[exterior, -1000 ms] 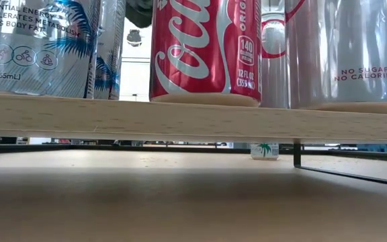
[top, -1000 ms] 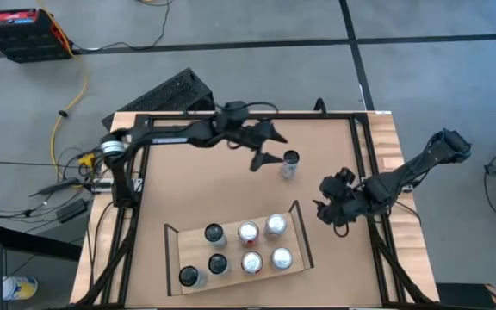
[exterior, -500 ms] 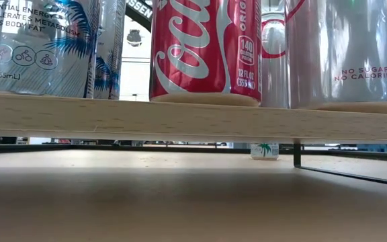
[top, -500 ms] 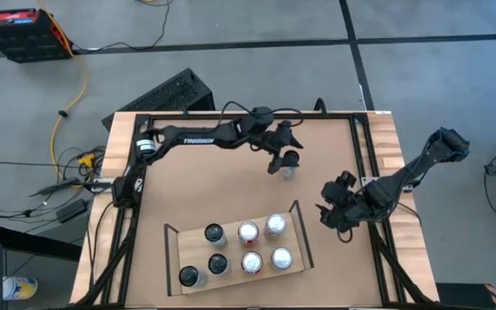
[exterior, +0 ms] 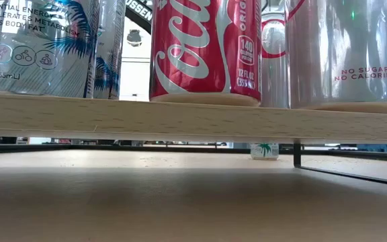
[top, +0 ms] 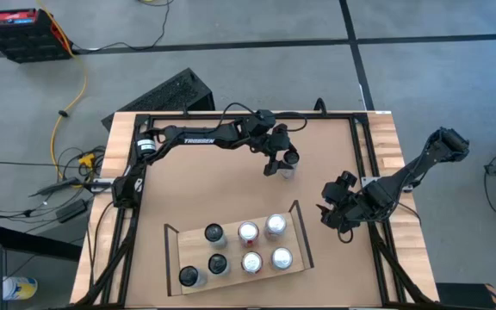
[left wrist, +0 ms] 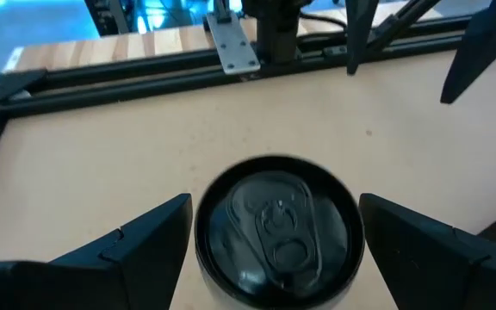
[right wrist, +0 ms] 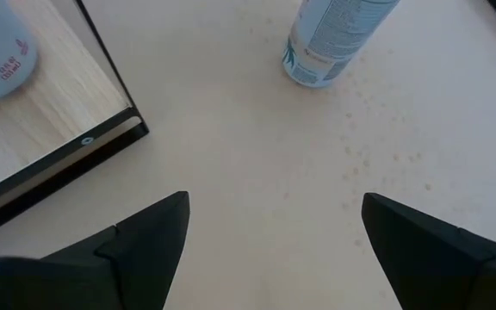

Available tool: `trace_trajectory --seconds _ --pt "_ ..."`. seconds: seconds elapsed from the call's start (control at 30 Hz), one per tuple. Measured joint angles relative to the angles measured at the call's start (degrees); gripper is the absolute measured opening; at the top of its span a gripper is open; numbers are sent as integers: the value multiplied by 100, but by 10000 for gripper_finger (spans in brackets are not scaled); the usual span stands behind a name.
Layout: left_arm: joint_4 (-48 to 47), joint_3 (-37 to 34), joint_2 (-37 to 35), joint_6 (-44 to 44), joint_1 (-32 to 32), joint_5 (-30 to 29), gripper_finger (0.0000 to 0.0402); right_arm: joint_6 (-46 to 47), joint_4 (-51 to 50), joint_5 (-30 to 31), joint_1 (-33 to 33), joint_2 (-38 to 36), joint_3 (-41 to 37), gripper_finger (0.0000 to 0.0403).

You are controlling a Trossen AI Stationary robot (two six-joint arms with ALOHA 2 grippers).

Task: Place canned beverage on shelf
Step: Put the white pink soda can aligned with the other white pink soda can on the shelf

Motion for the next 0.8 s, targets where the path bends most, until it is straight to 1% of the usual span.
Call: trace_trajectory --seconds 0.33,0.43,0.57,0.6,0.8 --pt "-24 -2 0 -86 -2 1 313 2 3 -7 -1 0 0 367" --pt "-42 -2 -2 -107 -2 -5 292 2 3 -17 -1 0 0 367" --pt "-61 -2 -2 -143 -2 -17 237 2 3 -22 -1 0 0 367" --pt "-63 -2 -4 -182 -2 -23 231 2 3 -22 -1 0 0 367" --pt "-78 -2 -7 -283 -2 -24 231 4 16 -24 -1 0 0 367"
